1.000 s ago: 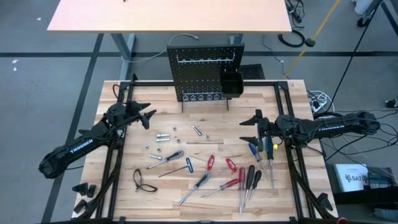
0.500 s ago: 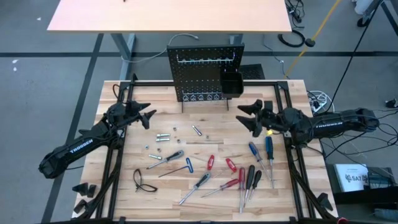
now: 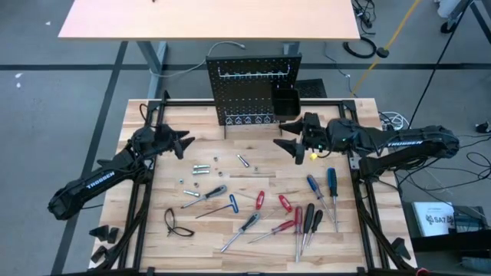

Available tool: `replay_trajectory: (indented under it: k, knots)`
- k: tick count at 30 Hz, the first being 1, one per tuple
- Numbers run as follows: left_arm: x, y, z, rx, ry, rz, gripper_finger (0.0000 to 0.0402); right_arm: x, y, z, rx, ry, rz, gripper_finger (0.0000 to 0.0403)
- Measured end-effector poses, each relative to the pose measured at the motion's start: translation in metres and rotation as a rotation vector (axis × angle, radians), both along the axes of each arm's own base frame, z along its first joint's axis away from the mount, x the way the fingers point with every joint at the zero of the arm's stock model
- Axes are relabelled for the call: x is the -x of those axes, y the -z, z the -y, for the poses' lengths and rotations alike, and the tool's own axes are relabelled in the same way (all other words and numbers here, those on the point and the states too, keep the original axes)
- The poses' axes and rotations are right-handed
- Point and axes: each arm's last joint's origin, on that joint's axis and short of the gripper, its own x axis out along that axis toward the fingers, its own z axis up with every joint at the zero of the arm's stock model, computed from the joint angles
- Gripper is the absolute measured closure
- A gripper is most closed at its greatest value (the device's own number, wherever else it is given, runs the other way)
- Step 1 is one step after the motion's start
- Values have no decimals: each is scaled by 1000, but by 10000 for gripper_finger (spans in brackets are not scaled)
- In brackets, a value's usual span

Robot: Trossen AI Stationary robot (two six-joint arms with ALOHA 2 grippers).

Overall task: Hang tools onto peg board
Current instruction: Hang the black screwdriver on the pegboard

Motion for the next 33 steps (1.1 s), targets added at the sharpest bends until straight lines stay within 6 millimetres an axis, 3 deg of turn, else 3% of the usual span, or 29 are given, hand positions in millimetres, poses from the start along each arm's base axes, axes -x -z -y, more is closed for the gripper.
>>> replay_trajectory:
  k: [6,10,13,16,22,28,33]
  knots:
    - [2,-1,-3,203,-176,130,146,-2,-16,-2,-27,-74,58,90]
    - [2,0,-3,260,-188,156,146,-2,-19,0,-1,-64,91,90]
    - [-1,-10,-2,259,-102,252,146,-3,-15,-2,-130,-120,66,90]
    - [-4,-31,1,244,23,288,146,-3,-3,-10,-219,-229,-42,90]
    - [-2,-85,7,143,72,190,146,-1,15,-32,-344,-312,-235,90]
    - [1,-141,13,32,68,34,147,9,33,-41,-474,-284,-438,90]
    - [-6,-166,15,-27,99,-54,147,15,53,-48,-617,-193,-641,90]
